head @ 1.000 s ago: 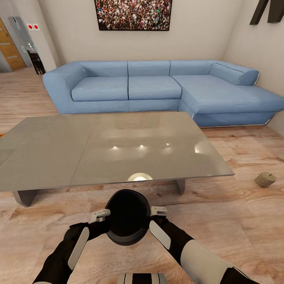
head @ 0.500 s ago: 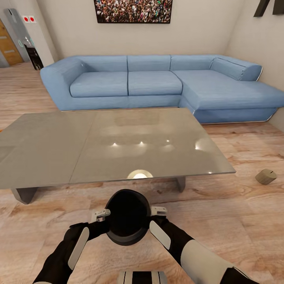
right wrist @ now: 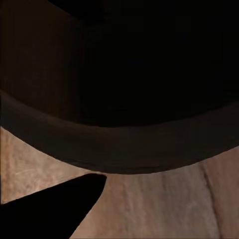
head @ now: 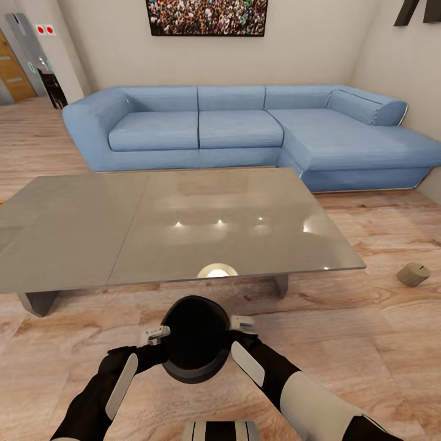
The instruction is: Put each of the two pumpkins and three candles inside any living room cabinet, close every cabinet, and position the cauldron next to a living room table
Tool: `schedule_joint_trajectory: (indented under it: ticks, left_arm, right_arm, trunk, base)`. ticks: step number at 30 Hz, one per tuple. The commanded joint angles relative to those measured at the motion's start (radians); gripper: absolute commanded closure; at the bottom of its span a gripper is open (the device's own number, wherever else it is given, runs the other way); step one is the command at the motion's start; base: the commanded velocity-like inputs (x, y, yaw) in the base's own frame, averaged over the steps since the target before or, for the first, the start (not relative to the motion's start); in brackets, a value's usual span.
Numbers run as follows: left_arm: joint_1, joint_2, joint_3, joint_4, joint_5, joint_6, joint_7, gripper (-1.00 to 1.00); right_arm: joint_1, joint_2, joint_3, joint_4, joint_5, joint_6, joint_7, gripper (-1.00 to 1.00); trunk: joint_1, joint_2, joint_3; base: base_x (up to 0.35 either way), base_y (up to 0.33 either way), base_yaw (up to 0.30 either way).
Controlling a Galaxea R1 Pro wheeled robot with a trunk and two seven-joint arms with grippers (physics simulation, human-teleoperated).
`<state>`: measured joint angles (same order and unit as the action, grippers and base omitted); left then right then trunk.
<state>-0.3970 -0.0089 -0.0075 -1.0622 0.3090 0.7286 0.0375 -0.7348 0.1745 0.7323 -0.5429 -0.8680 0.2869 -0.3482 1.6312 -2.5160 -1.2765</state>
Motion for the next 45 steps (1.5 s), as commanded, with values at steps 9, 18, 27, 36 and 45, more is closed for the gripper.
schedule_joint_trajectory:
  ticks: [9,18,27,36,45]
  left_arm:
    - [0.000,0.000,-0.001,-0.001,0.039,-0.003,-0.005,-1.00]
    - [0.000,0.000,0.000,-0.001,0.041,-0.001,-0.004,-1.00]
    - [0.000,0.000,-0.002,-0.001,0.039,0.027,-0.001,-1.00]
    - [-0.002,-0.009,-0.012,-0.007,0.043,0.025,-0.004,-1.00]
    - [-0.002,-0.021,0.001,-0.002,0.039,0.026,0.001,-1.00]
  right_arm:
    - [0.000,0.000,0.000,0.000,0.000,0.001,0.000,-1.00]
    - [0.000,0.000,-0.001,0.000,0.000,0.002,0.000,-1.00]
    - [0.000,0.000,-0.001,0.000,0.000,0.002,0.000,-1.00]
    - [0.011,-0.011,0.000,0.011,0.000,-0.010,-0.003,-1.00]
    - [0.005,-0.025,-0.004,0.005,-0.002,0.007,-0.002,-1.00]
  trunk:
    - [0.000,0.000,0.000]
    - [-0.001,0.001,0.012]
    - [-0.006,0.003,0.046]
    - [-0.009,0.004,0.073]
    - [-0.012,0.006,0.100]
  base:
    - [0.000,0.000,0.000]
    - [0.000,0.000,0.000]
    - [-0.010,0.000,0.000]
    - [-0.136,0.000,0.000]
    - [0.000,0.000,0.000]
